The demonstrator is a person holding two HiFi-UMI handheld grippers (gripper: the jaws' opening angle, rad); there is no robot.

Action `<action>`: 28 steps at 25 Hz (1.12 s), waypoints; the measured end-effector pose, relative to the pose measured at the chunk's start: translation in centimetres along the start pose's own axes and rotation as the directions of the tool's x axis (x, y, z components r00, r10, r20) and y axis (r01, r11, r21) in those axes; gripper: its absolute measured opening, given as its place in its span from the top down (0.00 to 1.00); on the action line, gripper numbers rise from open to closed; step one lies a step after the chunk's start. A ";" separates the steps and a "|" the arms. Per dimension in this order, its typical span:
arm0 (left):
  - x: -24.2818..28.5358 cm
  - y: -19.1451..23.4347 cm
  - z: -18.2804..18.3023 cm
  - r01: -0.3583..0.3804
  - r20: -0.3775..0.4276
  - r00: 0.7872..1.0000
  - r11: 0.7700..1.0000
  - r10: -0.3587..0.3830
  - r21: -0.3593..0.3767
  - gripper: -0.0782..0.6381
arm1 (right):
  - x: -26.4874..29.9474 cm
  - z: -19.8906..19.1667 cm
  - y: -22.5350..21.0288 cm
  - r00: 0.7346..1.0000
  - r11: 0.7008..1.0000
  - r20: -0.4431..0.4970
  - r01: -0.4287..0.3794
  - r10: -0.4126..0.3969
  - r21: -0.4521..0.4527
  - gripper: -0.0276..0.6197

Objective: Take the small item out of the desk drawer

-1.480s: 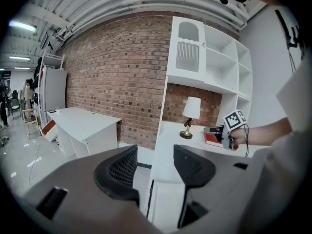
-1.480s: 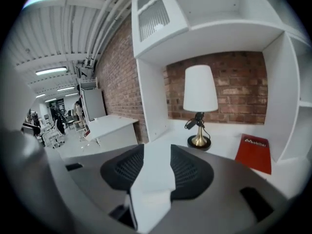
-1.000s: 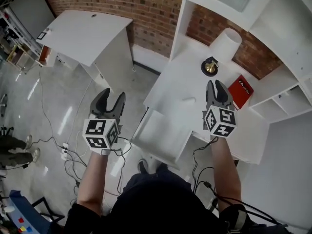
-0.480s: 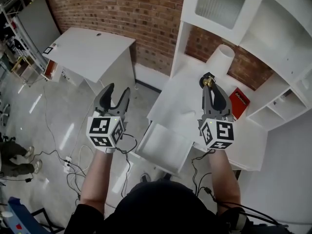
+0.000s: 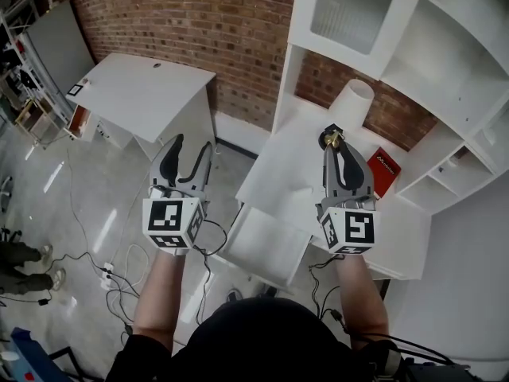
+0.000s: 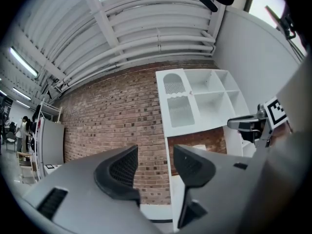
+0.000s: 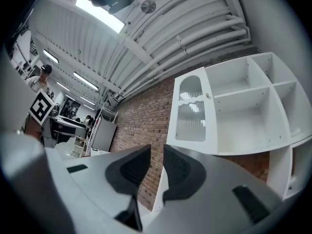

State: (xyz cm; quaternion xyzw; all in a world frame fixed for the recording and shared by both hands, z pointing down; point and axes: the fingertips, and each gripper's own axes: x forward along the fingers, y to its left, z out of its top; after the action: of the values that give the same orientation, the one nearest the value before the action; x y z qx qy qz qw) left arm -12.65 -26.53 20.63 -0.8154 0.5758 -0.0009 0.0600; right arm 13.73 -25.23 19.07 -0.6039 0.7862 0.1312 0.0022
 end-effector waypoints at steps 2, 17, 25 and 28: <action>0.0 -0.1 -0.2 0.001 -0.001 1.000 1.000 -0.001 0.000 0.57 | -0.2 -0.4 -0.2 1.000 1.000 -0.004 -0.002 0.002 0.014 0.84; -0.5 -0.5 -0.8 0.000 -0.013 1.000 1.000 0.000 -0.004 0.58 | -1.2 -0.8 -0.3 1.000 1.000 -0.008 0.000 0.001 0.026 0.84; -0.8 -0.5 -1.1 0.001 -0.016 1.000 1.000 -0.001 -0.010 0.58 | -1.4 -0.8 -0.1 1.000 1.000 -0.010 -0.004 0.004 0.021 0.84; -0.8 -0.4 -1.2 0.001 -0.019 1.000 1.000 -0.001 -0.010 0.58 | -1.4 -0.8 0.0 1.000 1.000 -0.008 -0.004 0.004 0.017 0.84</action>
State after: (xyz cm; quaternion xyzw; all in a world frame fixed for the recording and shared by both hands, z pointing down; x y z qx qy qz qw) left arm -12.62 -25.74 21.93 -0.8159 0.5760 -0.0058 0.0504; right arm 14.20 -24.05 20.11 -0.6028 0.7885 0.1221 0.0040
